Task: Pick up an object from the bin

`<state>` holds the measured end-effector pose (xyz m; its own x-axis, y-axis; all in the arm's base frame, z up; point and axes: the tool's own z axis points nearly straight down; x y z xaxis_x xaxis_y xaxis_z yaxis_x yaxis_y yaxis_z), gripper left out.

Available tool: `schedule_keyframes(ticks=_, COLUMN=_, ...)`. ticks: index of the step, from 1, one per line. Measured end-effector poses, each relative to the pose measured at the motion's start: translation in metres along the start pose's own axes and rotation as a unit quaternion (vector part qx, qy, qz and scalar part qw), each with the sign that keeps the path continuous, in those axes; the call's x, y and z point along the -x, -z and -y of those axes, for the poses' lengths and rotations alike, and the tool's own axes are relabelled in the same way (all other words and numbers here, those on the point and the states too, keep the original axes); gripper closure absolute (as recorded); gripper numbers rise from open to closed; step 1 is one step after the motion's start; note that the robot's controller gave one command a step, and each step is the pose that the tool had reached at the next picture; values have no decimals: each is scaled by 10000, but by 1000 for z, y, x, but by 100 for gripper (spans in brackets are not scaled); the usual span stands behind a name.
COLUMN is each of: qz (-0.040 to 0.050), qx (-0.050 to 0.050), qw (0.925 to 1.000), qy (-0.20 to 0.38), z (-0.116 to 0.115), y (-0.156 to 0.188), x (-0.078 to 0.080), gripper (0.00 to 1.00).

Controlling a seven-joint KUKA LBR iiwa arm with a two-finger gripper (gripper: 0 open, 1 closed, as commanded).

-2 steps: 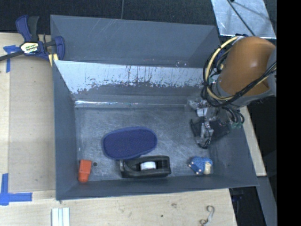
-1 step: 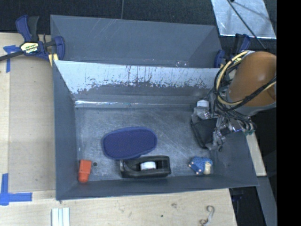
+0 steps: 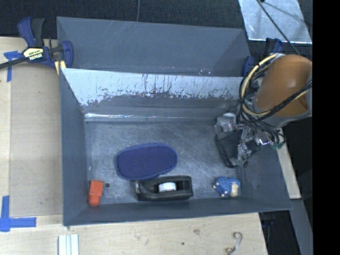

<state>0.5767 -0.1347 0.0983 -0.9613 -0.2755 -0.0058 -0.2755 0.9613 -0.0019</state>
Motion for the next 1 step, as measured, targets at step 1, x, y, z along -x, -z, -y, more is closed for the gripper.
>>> schedule_keyframes(ticks=1, qz=-11, qx=56, qw=9929, qy=1189, z=23, y=-29, x=18, gripper=0)
